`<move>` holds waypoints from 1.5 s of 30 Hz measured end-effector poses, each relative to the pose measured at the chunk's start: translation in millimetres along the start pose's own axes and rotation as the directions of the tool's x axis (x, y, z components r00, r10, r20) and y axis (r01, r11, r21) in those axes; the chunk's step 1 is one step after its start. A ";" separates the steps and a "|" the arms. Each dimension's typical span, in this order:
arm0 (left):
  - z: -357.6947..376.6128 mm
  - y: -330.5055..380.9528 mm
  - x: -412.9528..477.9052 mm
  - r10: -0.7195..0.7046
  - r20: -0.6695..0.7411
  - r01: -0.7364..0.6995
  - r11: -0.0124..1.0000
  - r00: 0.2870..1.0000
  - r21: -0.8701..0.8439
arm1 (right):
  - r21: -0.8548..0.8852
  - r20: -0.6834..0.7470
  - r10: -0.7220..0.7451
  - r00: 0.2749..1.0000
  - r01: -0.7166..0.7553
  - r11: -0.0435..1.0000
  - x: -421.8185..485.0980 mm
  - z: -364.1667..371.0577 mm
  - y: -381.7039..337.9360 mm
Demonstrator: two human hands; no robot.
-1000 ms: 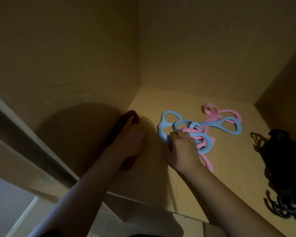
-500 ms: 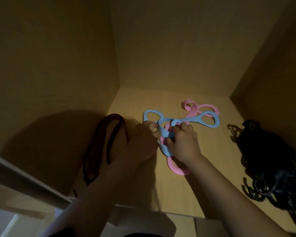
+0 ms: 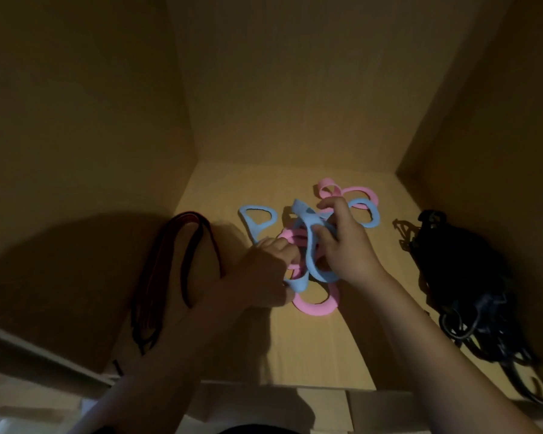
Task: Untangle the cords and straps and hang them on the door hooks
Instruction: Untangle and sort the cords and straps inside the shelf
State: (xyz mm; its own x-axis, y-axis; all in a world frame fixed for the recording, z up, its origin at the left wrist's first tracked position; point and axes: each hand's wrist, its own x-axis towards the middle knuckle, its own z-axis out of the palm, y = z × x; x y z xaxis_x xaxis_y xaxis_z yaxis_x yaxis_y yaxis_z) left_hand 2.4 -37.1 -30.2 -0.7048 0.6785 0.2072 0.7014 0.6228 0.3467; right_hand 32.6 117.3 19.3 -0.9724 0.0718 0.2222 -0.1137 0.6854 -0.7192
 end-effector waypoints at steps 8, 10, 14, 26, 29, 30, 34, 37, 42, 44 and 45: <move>-1.2 -1.3 3.9 -0.168 -0.073 0.133 0.928 0.983 -0.348 | 0.243 0.098 0.228 0.969 -0.245 0.939 -4.2 -6.0 5.3; -0.6 -9.6 10.3 -0.361 -0.217 0.258 0.883 0.907 -0.391 | 0.274 0.113 0.238 0.965 -0.260 0.926 -6.2 -3.3 10.1; -2.4 -28.0 30.8 -0.714 -0.207 0.592 0.681 0.669 -0.431 | 0.386 0.136 0.217 0.967 -0.254 0.887 -6.5 -6.3 8.6; -17.1 -28.3 67.9 -0.820 0.248 0.458 0.020 0.517 -0.889 | 0.651 0.156 0.292 0.944 -0.320 0.688 -0.3 -11.9 -1.2; -37.3 -8.3 70.1 -0.753 0.246 0.357 -0.016 0.610 -0.934 | 0.763 0.163 0.272 0.949 -0.296 0.575 6.8 -22.1 -8.2; -44.5 -3.7 72.3 -0.737 0.198 0.303 0.009 0.646 -0.953 | 0.726 0.139 0.228 0.964 -0.255 0.638 8.7 -24.8 -11.3; -85.2 17.0 77.3 -0.614 0.010 0.071 0.075 0.789 -0.995 | 0.518 0.026 0.056 0.998 -0.062 0.853 24.1 -36.2 -23.2; -114.1 30.9 86.6 -0.519 -0.054 -0.056 0.011 0.853 -0.998 | 0.381 -0.185 -0.041 0.982 0.110 0.918 40.6 -48.2 -36.1; -163.8 48.7 115.0 -0.449 -0.171 -0.223 -0.067 0.877 -0.972 | 0.317 -0.406 -0.153 0.901 0.296 0.901 66.4 -78.8 -76.2; -184.6 56.8 125.5 -0.419 -0.223 -0.281 -0.082 0.880 -0.956 | 0.343 -0.433 -0.135 0.891 0.301 0.890 77.7 -92.0 -91.5; -193.7 60.8 130.7 -0.402 -0.252 -0.308 -0.081 0.880 -0.948 | 0.341 -0.445 -0.127 0.886 0.299 0.891 82.9 -97.8 -98.4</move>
State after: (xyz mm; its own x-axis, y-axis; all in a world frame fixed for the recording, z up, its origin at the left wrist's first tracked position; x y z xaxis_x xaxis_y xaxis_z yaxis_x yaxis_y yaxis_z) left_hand -67.6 14.0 195.1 -0.9291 0.2491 0.2734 0.0596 -0.6289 0.7752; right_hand -16.8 126.6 172.9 -0.7564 0.2992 0.5816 -0.4620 0.3849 -0.7990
